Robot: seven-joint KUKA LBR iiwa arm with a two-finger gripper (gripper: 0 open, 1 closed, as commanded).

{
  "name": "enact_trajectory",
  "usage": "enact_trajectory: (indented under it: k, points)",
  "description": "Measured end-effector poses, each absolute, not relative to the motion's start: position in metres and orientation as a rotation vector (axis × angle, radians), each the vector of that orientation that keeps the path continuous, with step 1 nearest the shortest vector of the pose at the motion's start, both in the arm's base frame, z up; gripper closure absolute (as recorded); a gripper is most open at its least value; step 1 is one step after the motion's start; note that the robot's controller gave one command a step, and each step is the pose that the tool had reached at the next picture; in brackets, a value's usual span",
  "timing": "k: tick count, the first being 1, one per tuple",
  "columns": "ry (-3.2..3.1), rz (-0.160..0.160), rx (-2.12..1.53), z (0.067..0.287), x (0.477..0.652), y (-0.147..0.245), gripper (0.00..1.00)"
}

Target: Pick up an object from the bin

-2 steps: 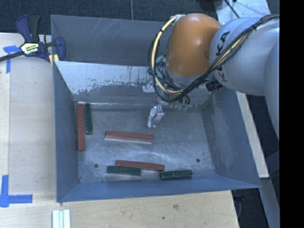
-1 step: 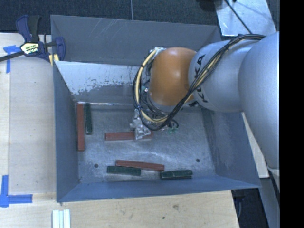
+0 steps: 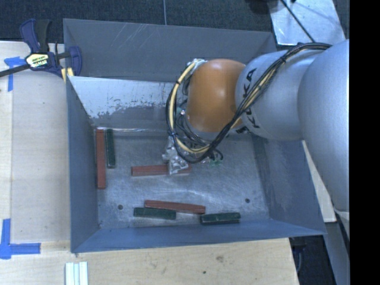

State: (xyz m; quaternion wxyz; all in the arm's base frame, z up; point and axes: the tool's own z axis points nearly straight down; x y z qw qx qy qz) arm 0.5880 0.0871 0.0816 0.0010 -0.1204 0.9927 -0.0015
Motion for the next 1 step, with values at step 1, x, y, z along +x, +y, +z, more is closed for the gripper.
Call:
enact_trajectory:
  k: [1]
  points:
    - [3.119,-0.001,-0.376,0.1256,0.5803,0.0926,1.0]
